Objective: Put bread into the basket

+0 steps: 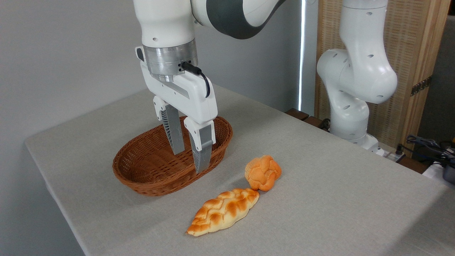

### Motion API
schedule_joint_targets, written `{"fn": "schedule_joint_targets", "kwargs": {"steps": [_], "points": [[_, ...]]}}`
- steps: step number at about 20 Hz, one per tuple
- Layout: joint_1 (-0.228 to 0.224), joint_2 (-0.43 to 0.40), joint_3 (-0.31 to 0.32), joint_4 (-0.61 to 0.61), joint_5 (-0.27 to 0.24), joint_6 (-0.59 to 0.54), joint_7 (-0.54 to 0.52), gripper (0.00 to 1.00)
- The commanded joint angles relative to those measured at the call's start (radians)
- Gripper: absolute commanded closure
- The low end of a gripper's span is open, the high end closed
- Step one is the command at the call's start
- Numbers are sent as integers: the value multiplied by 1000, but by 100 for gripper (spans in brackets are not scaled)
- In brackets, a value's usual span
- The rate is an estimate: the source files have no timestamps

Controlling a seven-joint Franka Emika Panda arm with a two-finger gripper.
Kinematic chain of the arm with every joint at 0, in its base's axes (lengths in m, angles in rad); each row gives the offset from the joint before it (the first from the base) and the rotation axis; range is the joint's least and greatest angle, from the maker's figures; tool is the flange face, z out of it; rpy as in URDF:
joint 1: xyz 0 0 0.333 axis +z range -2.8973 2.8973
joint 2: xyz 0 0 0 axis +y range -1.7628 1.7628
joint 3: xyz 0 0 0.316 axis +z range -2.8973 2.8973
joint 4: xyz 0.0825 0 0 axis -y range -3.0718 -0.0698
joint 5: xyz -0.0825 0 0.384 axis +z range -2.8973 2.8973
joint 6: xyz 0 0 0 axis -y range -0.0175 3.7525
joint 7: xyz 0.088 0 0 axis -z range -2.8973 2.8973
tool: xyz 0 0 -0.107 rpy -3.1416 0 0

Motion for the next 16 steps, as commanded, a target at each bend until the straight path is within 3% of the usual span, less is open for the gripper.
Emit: {"fn": "schedule_joint_targets", "kwargs": {"steps": [1, 16], "points": [[-3, 4, 8, 9, -15, 3, -7, 0], [-1, -2, 12, 9, -12, -6, 1, 0]]}}
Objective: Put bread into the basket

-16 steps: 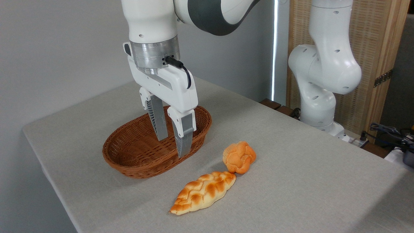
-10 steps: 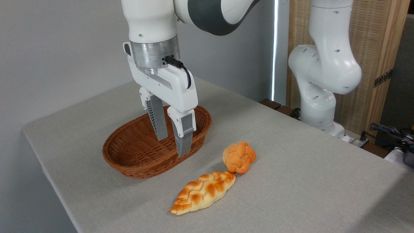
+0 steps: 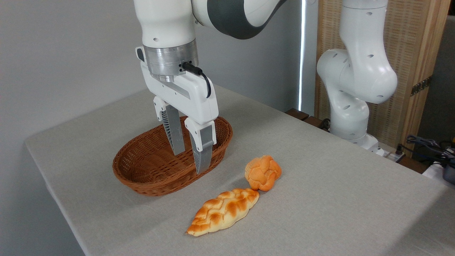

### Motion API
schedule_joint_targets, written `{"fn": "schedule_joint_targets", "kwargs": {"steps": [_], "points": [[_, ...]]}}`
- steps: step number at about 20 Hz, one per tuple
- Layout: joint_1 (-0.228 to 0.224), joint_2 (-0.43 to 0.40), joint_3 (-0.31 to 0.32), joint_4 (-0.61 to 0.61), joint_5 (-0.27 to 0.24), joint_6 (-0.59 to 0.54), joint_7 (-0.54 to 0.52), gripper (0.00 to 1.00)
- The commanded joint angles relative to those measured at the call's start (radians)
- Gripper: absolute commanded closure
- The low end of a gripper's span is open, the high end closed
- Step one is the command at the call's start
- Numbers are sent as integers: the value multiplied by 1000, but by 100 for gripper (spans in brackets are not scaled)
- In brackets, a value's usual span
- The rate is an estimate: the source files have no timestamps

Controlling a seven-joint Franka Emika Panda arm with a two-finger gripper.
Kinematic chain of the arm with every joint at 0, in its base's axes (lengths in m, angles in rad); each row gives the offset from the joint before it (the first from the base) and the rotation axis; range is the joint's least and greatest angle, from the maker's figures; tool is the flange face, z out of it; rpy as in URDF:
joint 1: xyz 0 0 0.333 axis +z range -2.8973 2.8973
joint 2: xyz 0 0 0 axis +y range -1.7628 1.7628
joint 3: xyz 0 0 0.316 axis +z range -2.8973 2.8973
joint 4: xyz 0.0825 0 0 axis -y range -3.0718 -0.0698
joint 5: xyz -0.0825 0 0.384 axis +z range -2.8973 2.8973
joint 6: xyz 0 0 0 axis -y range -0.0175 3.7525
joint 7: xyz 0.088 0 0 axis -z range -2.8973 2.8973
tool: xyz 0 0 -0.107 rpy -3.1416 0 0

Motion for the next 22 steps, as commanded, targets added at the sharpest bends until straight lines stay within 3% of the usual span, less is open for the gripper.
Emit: {"fn": "schedule_joint_targets", "kwargs": {"steps": [1, 9, 22], "points": [[0, -5, 8, 8, -12, -6, 5, 0], [-2, -12, 7, -11, -6, -47, 10, 0], [-2, -90, 8, -179, -2, -49, 28, 0]]}}
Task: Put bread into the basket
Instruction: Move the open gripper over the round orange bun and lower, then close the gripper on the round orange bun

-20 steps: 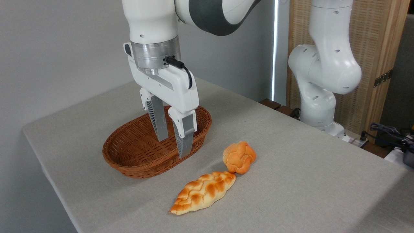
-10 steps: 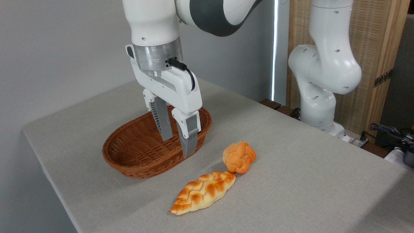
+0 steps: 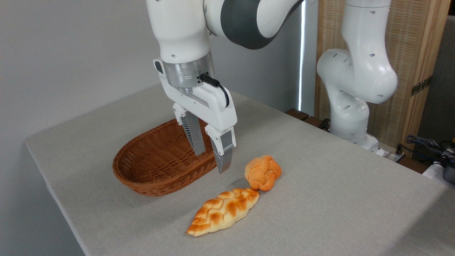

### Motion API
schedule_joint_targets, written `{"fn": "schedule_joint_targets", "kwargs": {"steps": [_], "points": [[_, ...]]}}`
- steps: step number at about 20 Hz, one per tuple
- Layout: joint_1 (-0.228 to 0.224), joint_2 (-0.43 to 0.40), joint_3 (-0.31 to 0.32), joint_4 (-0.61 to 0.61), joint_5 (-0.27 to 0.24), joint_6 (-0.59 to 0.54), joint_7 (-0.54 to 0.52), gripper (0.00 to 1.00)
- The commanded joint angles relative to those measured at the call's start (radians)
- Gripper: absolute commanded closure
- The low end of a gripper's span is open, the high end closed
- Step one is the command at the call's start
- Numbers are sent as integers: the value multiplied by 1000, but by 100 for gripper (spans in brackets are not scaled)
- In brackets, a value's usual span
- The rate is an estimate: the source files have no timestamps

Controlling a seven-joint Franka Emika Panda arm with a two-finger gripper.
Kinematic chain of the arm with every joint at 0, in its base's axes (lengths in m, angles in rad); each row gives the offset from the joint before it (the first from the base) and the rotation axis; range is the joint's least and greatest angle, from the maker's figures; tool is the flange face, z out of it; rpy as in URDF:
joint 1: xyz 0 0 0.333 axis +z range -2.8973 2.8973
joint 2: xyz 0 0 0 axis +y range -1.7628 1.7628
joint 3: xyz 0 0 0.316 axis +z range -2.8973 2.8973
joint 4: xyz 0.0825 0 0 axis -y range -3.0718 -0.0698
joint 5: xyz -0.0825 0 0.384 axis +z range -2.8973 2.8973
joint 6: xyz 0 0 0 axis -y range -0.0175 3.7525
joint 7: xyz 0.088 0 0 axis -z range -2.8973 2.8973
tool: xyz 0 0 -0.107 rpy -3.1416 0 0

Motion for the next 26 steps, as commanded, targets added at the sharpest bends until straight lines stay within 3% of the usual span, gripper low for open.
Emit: {"fn": "schedule_joint_targets", "kwargs": {"steps": [1, 4, 7, 11, 26], "points": [[-2, -32, 5, -65, -3, -9, 31, 0], [-2, -31, 7, -99, 4, -9, 51, 0], [0, -29, 7, -137, 66, -39, 62, 0], [0, -31, 56, -153, 70, -87, 104, 0], [-2, -25, 57, -217, 76, -113, 144, 3]]}}
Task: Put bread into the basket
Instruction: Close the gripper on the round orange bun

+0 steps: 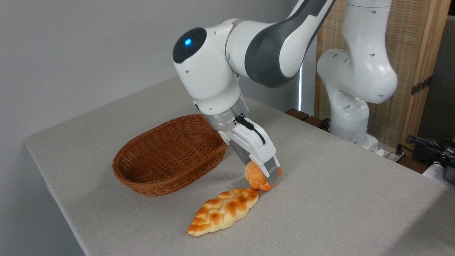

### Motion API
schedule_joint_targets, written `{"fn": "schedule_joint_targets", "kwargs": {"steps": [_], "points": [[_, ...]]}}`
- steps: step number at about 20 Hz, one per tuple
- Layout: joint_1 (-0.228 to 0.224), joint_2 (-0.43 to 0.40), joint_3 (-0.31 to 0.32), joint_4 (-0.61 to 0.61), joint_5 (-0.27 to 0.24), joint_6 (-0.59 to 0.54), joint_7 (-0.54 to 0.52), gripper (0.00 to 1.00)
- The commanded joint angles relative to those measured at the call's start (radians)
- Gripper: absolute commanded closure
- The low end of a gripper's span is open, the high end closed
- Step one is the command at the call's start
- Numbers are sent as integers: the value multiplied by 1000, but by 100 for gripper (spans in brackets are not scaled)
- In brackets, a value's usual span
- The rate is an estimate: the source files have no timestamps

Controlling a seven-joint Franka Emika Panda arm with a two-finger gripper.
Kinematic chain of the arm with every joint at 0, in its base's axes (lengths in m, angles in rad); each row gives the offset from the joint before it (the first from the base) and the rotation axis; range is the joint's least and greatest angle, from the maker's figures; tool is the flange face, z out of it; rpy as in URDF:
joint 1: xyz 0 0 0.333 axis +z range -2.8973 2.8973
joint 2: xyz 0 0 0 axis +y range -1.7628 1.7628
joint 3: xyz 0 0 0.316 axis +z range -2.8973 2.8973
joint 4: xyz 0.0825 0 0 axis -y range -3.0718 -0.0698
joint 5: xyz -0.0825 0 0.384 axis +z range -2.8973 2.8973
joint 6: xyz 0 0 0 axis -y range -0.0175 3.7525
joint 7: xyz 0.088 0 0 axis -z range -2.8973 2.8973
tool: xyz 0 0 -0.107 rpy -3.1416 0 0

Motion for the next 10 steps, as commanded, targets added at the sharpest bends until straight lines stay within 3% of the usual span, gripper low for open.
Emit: {"fn": "schedule_joint_targets", "kwargs": {"steps": [1, 3, 10], "points": [[-5, -16, 4, -19, 17, -8, 42, 17], [-5, -16, 4, -19, 17, -7, 44, 41], [-5, -16, 4, -18, 16, -7, 44, 54]]}}
